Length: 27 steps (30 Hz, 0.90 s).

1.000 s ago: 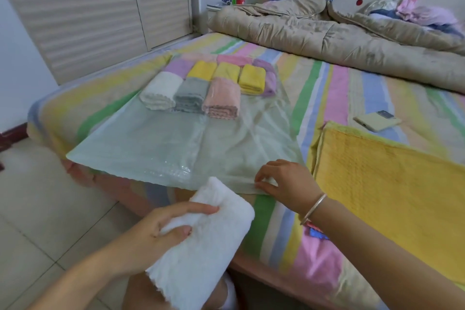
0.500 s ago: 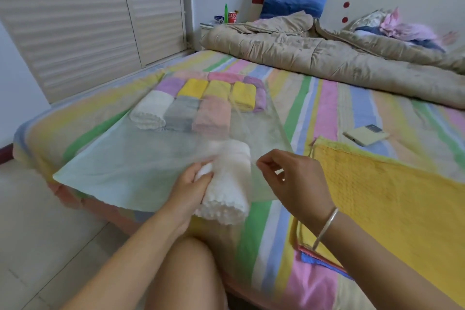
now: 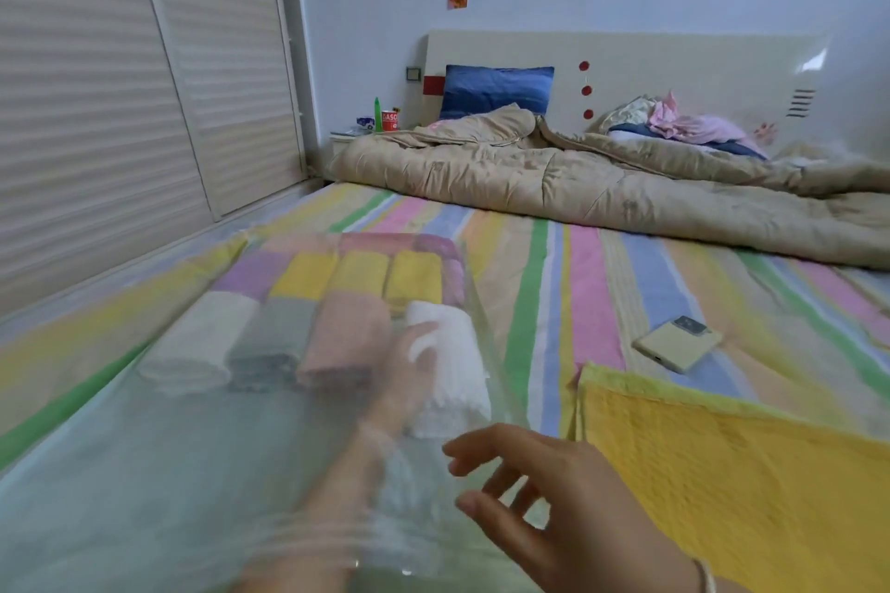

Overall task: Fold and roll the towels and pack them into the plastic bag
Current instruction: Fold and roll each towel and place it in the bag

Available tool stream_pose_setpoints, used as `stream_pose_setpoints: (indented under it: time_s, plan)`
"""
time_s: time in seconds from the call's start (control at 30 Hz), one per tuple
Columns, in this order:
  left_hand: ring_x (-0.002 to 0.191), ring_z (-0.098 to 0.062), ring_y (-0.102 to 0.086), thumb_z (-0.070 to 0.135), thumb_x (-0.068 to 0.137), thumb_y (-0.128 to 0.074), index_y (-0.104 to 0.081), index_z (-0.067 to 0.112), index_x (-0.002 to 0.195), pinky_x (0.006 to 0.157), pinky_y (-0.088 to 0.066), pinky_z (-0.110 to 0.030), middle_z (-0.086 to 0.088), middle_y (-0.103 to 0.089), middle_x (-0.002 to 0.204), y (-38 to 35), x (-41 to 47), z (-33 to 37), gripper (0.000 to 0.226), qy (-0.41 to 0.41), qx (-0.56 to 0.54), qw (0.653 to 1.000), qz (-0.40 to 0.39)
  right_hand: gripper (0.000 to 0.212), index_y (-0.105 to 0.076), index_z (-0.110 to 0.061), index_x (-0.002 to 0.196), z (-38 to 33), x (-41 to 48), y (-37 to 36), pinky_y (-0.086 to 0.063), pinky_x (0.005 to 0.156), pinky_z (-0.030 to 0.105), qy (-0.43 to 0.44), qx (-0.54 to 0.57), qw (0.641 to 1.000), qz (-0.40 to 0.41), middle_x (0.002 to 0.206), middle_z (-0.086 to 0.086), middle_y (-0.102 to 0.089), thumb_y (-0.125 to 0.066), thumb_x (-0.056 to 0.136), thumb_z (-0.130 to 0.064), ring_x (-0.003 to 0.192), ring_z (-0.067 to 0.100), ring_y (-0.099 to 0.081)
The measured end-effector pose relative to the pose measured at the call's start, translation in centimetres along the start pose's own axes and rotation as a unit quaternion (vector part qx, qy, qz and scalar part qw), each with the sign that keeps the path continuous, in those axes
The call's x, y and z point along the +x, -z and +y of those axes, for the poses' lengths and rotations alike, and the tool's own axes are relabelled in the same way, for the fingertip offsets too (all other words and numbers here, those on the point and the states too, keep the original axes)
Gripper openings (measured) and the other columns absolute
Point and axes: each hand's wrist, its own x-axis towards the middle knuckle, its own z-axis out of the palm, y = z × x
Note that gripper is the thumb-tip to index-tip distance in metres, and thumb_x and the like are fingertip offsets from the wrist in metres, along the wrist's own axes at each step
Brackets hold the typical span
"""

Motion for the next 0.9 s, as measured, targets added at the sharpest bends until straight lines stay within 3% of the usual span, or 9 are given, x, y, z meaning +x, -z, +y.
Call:
stream_pose_setpoints:
  time_s: [0.07, 0.2, 0.27, 0.37, 0.47, 0.57, 0.67, 0.83, 0.9]
  plan:
    - [0.12, -0.025, -0.053, 0.022, 0.096, -0.054, -0.057, 0.03, 0.128, 0.094, -0.035, -0.017, -0.005, -0.056, 0.128, 0.3, 0.8, 1.6, 0.033, 0.007, 0.114, 0.993, 0.014, 0.023, -0.057, -0.046, 0.105, 1.5, 0.2, 0.3, -0.049, 0.064, 0.01, -0.022, -0.027, 0.999, 0.025, 0.106, -0.03, -0.061, -0.049, 0.084, -0.05, 0.083, -0.006, -0.063]
    - [0.127, -0.026, -0.047, 0.022, 0.101, -0.042, -0.043, 0.024, 0.143, 0.088, -0.025, -0.019, -0.007, -0.051, 0.139, -0.1, 3.1, 2.8, 0.042, 0.053, 0.163, 0.985, -0.015, 0.019, -0.06, -0.045, 0.101, 5.8, 1.4, 0.7, -0.052, 0.065, 0.016, -0.094, -0.087, 0.989, 0.068, 0.103, -0.027, -0.058, -0.052, 0.085, -0.038, 0.091, -0.004, -0.061]
    - [0.129, -0.029, -0.045, 0.026, 0.099, -0.041, -0.044, 0.026, 0.142, 0.097, -0.031, -0.026, -0.011, -0.048, 0.142, -1.0, 4.4, 1.2, 0.043, 0.034, 0.246, 0.969, -0.002, 0.019, -0.059, -0.044, 0.104, 7.8, 1.9, 0.5, -0.051, 0.072, 0.017, -0.131, -0.112, 0.983, 0.067, 0.102, -0.028, -0.056, -0.058, 0.088, -0.032, 0.097, -0.006, -0.057]
    - [0.145, -0.033, -0.022, 0.031, 0.093, -0.049, -0.051, 0.03, 0.134, 0.115, -0.02, -0.043, -0.015, -0.023, 0.158, -1.9, 5.6, -0.9, 0.041, -0.005, 0.334, 0.942, -0.038, 0.021, -0.054, -0.041, 0.111, 9.9, 2.8, -0.4, -0.051, 0.078, 0.023, -0.199, -0.119, 0.971, 0.062, 0.105, -0.025, -0.055, -0.057, 0.091, -0.035, 0.096, -0.003, -0.057]
    - [0.12, -0.037, -0.056, 0.046, 0.074, -0.052, -0.073, 0.025, 0.102, 0.106, -0.032, -0.041, -0.015, -0.063, 0.127, -2.9, 4.3, -0.4, 0.041, -0.083, 0.339, 0.935, -0.063, 0.025, -0.051, -0.034, 0.115, 11.0, 4.0, -1.9, -0.05, 0.077, 0.027, -0.293, -0.075, 0.952, 0.045, 0.097, -0.016, -0.062, -0.053, 0.092, -0.043, 0.083, 0.002, -0.061]
    - [0.13, -0.04, -0.046, 0.056, 0.068, -0.029, -0.066, 0.025, 0.121, 0.111, -0.03, -0.053, -0.013, -0.055, 0.136, -4.2, 2.3, -0.9, 0.072, -0.071, 0.361, 0.923, -0.111, 0.025, -0.052, -0.027, 0.115, 11.8, 4.5, -3.1, -0.05, 0.074, 0.033, -0.33, -0.038, 0.943, 0.033, 0.077, -0.005, -0.066, -0.054, 0.093, -0.039, 0.075, 0.011, -0.062]
    - [0.126, -0.042, -0.051, 0.05, 0.074, -0.039, -0.065, 0.027, 0.124, 0.1, -0.042, -0.061, -0.015, -0.057, 0.134, -4.8, 2.2, -2.1, 0.061, -0.038, 0.423, 0.895, -0.135, 0.021, -0.053, -0.026, 0.114, 12.1, 4.5, -3.4, -0.052, 0.072, 0.036, -0.342, -0.003, 0.939, 0.038, 0.069, 0.0, -0.068, -0.055, 0.094, -0.029, 0.069, 0.012, -0.063]
    - [0.124, -0.047, -0.049, 0.033, 0.071, -0.067, -0.066, 0.022, 0.121, 0.1, -0.04, -0.064, -0.021, -0.057, 0.133, -5.6, 3.3, -2.8, 0.051, -0.018, 0.436, 0.894, -0.105, 0.02, -0.054, -0.024, 0.114, 12.3, 4.2, -3.0, -0.052, 0.069, 0.032, -0.35, 0.031, 0.936, 0.038, 0.068, 0.0, -0.07, -0.056, 0.094, -0.024, 0.063, 0.011, -0.063]
    - [0.134, -0.045, -0.038, 0.031, 0.083, -0.055, -0.058, 0.025, 0.129, 0.11, -0.028, -0.061, -0.019, -0.046, 0.143, -6.0, 3.5, -2.4, 0.047, -0.014, 0.43, 0.893, -0.132, 0.019, -0.053, -0.026, 0.113, 12.5, 4.0, -2.9, -0.054, 0.07, 0.033, -0.355, 0.04, 0.933, 0.034, 0.069, -0.002, -0.071, -0.056, 0.094, -0.025, 0.065, 0.01, -0.065]
